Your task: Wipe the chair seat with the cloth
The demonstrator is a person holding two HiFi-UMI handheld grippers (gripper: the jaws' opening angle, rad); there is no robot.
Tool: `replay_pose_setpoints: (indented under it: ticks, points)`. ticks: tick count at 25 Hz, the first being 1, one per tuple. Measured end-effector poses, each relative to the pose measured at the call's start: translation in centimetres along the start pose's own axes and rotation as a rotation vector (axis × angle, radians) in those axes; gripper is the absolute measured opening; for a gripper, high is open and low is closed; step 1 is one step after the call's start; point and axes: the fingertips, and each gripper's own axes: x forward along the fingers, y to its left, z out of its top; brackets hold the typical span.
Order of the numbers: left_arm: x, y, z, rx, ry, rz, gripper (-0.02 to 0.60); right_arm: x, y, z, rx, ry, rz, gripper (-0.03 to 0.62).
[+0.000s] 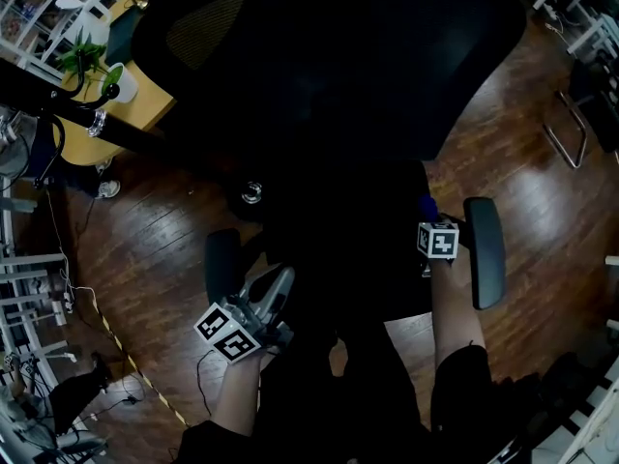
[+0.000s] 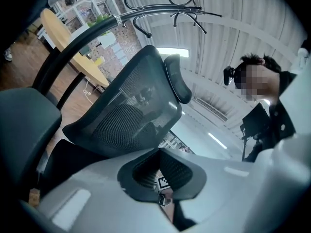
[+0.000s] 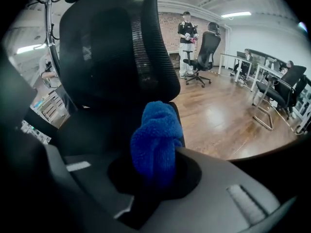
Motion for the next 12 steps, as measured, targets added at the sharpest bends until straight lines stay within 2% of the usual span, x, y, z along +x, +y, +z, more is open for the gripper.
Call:
replay_pose_setpoints:
  ticks: [3, 5, 8, 12]
  points:
    - [-0.7, 0.1, 0.1, -0.002, -0.012, 0.009, -0.009, -0.7, 0.6, 0.9, -0.047, 0.016, -0.025, 0.035]
    - [-1.8, 0.2, 0.5, -0.005, -0.024, 0.018, -0.009, -0.9, 3.6, 1.1, -0.104, 0.02, 0.006, 0.035]
    - [-3.6, 0.0, 1.9, -0.015, -0.065, 0.034, -0.009, -0.6, 11.9, 1.1, -0.174, 0.021, 0.137, 0.035]
    - [-5.0, -0.3, 3.0, 0.003, -0.117, 0.063, -0.009, 0.4, 24.6, -0.5, -0.232, 0.085, 0.365, 0.035]
